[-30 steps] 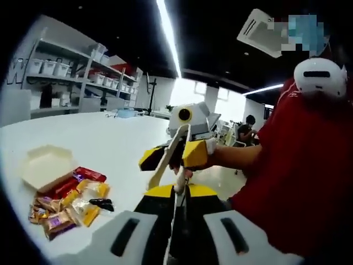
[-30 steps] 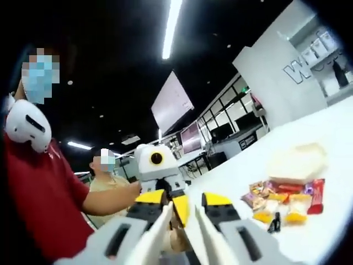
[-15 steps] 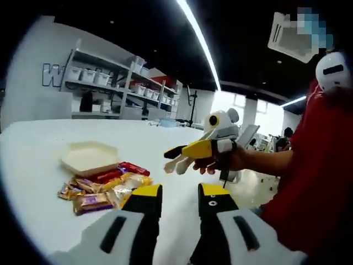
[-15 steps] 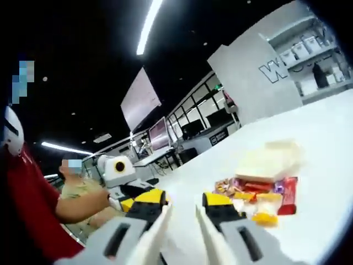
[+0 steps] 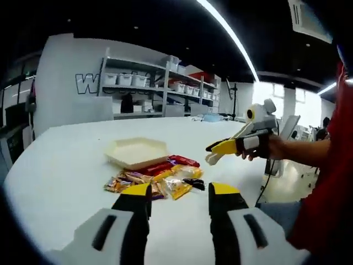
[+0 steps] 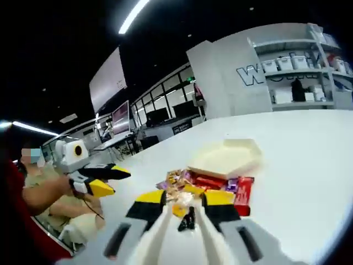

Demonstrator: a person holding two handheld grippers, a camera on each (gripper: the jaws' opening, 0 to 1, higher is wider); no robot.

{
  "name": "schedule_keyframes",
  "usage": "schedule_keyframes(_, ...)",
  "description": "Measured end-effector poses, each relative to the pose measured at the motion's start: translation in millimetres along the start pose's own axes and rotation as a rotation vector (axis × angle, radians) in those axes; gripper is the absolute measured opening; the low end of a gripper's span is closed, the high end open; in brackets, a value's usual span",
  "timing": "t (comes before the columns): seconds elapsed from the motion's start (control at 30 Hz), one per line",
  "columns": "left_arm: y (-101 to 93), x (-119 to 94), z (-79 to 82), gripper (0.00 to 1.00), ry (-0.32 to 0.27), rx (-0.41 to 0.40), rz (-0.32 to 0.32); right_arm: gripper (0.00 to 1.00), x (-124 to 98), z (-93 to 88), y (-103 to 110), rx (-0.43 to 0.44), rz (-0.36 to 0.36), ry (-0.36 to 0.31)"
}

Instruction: Place the target food into the container with the food tongs after gripping and lifting it, then release it inside without dropping or visibly crushing the food.

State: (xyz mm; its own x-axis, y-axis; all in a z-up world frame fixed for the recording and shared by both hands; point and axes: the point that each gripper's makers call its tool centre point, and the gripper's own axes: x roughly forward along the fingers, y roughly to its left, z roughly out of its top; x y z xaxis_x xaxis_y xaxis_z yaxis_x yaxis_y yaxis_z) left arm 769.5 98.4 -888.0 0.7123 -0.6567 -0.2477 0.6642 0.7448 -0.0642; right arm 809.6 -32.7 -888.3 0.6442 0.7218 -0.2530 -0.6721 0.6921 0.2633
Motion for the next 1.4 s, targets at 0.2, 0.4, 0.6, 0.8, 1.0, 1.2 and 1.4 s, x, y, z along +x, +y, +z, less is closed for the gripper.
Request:
schedule_keyframes(0.2,17.0,0,-0.4,0.79,-0.001,-0.026,0.109,0.21,12,-9.2,5,-0.041,0.0,0.042)
schedule_keyframes(0.4,27.1,-4,-3.9,0.88,-0.013,-0.068,0.16,0.21,23,-17.8,11,-0.058,0.01,0.072)
schedule_keyframes(0.6,39.6,-11,-10.7,0.99,0.01,-0.089,0.221,0.22,29,-25.9,9,-0.104,-0.012,0.108)
schedule_keyframes(0.8,45.4,-13,-15.7,0.99,0.028,-0.098,0.255,0.23,34,-33.4,10,-0.147,-0.031,0.145)
schedule_keyframes(1.0,40.9,-12,-24.3,0.99,0.098,-0.07,0.246,0.23,36,-48.6,5,-0.253,-0.077,0.225)
schedule_keyframes(1.2,40.9,-18,-23.8,0.97,0.107,-0.055,0.248,0.2,37,-47.9,9,-0.252,-0.059,0.221)
schedule_keyframes(1.4,43.2,-23,-26.8,0.95,0.111,-0.064,0.258,0.16,36,-47.9,11,-0.279,-0.078,0.243)
